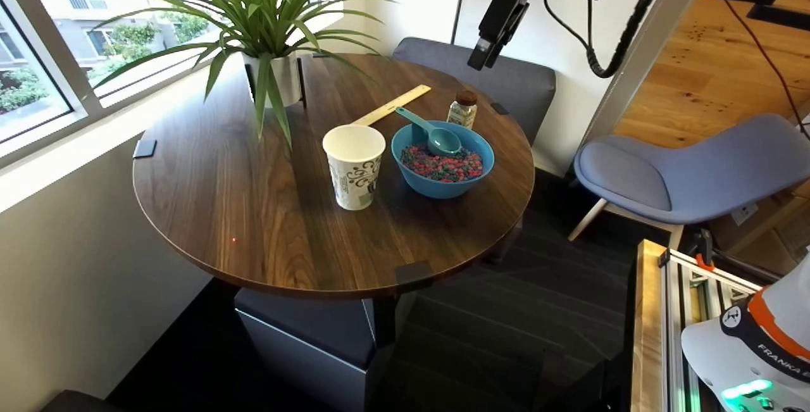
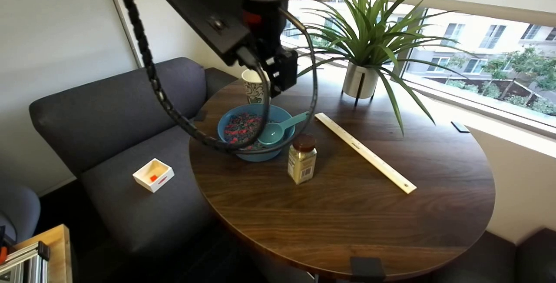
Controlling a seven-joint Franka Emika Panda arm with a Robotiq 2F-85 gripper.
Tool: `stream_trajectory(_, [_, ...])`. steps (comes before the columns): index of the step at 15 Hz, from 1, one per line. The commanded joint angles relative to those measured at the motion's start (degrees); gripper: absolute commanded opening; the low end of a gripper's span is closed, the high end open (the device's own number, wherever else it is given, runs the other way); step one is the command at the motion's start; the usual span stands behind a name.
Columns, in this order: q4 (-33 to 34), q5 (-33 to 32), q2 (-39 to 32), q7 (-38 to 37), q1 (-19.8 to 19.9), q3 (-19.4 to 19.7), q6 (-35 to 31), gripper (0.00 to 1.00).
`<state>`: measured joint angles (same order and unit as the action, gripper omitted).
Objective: Use the blue spoon to place some cereal from the bowl into the coffee cup.
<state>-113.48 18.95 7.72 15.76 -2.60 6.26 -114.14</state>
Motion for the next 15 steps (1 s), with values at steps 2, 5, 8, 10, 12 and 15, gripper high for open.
stream_trajectory(2, [11.23, 0.02, -12.29, -0.97, 2.19, -1.03, 1.19, 1.00])
stream_trajectory(5, [9.79, 0.68, -11.26, 0.08, 3.13, -1.87, 1.01, 1.00])
stream_trajectory(8, [12.14, 2.33, -13.77, -0.58, 3.37, -2.32, 0.90, 1.00])
stream_trajectory(10, [13.76, 3.73, -17.67, 1.18, 4.16, -2.43, -1.06, 1.00])
stream_trajectory(12, [15.14, 4.73, -20.60, 1.84, 5.06, -2.77, -1.54, 1.00])
stream_trajectory(15, [16.96, 5.17, -24.88, 1.29, 5.76, -4.22, -4.89, 1.00])
